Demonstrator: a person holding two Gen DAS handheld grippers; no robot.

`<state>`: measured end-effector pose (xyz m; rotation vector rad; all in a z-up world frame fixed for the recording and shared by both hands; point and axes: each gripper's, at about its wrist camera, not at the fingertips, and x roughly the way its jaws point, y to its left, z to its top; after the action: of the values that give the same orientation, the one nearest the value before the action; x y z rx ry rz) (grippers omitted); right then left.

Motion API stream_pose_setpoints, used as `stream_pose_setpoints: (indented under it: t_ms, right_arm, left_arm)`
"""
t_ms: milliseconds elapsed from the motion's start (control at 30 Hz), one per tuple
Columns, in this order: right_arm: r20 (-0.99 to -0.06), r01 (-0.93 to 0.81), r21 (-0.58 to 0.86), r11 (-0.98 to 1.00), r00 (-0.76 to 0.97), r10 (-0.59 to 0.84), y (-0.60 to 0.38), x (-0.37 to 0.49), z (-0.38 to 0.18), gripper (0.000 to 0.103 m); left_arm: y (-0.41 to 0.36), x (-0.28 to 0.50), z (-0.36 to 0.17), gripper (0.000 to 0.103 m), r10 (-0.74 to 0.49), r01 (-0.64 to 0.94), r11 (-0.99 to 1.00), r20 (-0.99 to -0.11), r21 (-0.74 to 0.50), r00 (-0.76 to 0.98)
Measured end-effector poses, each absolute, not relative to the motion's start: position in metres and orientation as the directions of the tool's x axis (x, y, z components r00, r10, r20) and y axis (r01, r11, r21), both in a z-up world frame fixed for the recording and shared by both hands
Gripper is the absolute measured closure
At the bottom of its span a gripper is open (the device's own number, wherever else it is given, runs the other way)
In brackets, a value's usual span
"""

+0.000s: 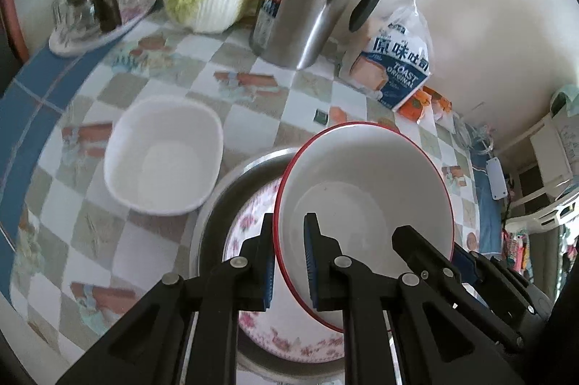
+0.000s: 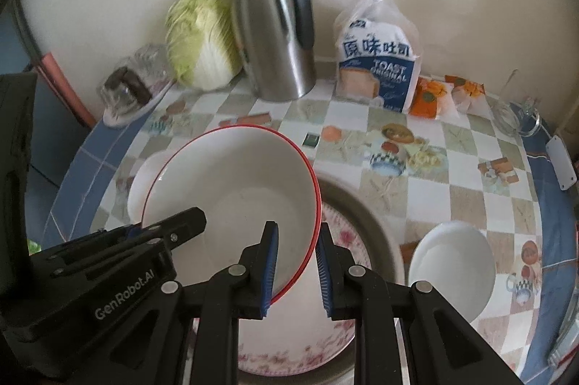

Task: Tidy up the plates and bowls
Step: 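Lift the red-rimmed bowl with both tools and set it onto the pink-rose plate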

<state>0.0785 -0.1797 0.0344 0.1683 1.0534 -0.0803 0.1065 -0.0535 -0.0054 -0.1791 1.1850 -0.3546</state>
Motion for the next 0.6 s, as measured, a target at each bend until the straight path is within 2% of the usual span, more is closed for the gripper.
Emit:
stream_pose_setpoints:
  t_ms: [267,600]
  right_arm:
    - [-0.895,0.166,0.077,0.983,0.445,-0.006,-0.168,0.057,0.015,0.080]
    - [-0.920,0.216,0.139,0.966,0.389,0.046,-0.173,0.039,-0.019,0.081]
  left_arm:
    - [-0.046,0.088,-0.029,0.089,-0.379,0.173,0.924,-0.876,-0.341,0.299]
    - [-0.046,0.085,-0.035,0.089,-0.381,0.203,0.921,-0.877,-0.332,0.292]
